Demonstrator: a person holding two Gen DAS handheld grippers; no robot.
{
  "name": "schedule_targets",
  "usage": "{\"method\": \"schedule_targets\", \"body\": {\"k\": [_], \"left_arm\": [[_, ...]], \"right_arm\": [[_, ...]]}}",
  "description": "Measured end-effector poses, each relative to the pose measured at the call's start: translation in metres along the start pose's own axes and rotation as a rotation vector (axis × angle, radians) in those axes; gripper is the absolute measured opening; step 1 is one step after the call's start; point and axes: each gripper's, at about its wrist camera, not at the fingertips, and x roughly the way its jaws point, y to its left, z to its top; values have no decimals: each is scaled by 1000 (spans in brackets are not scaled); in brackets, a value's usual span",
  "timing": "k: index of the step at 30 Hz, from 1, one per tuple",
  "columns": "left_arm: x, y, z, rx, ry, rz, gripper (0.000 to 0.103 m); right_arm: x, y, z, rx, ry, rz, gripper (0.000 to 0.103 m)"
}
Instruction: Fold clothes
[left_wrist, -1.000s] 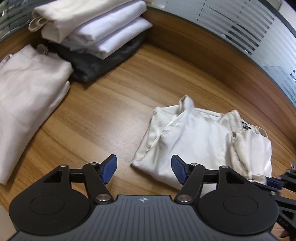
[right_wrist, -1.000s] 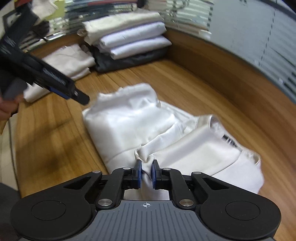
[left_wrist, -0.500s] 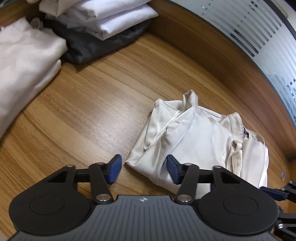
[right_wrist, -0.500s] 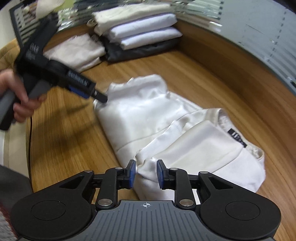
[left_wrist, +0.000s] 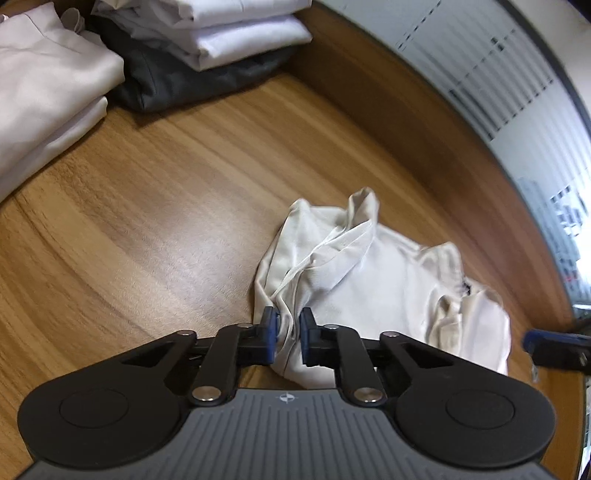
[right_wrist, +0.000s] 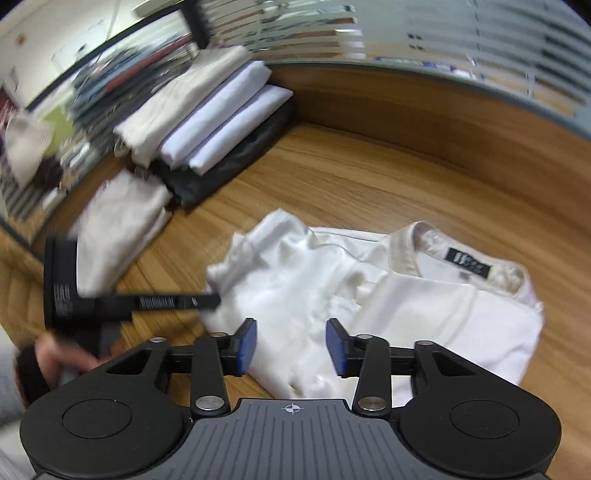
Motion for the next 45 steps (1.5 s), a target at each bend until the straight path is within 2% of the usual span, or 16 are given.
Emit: {"method": "schedule_targets", "body": {"k": [4,8,12,17,22,27,28,30,33,37,41,45], "left_arm": [[-11,-3,-1,11,-51,-41,10],[-24,-19,-2,138,-89,-77,10],[-28,-28,-3,176,-97,-113,10],[-29,-38,-7,278,-115,-118,10],[-29,-47,-15,366,-126,-143,10],[-25,-60,-25,450,-125,-174,9],[-24,-63,-26,466,-123,-181,9],[-23,-67,-27,478,-105,-193,9],[-30,-63,-24,444,-74,-251,11],[-48,-54,-22,433,-49,-301,12],[-61,-47,-22,480,-28,-282,12],[-62,-42,-18,479,-13,-244,12]], "right_arm": [[26,2,26,97,50,35,45],[58,10,54,182,112,70,48],[89,17,76,222,208,69,53],[122,22,89,266,319,54,54],[148,41,95,192,394,27,56],[167,65,91,23,458,-44,55],[169,67,88,-6,459,-65,53],[169,67,82,-39,444,-105,19],[162,55,76,9,407,-105,12],[133,36,73,124,329,-70,10],[92,19,67,220,235,-24,10],[44,-6,57,310,149,10,10]]}}
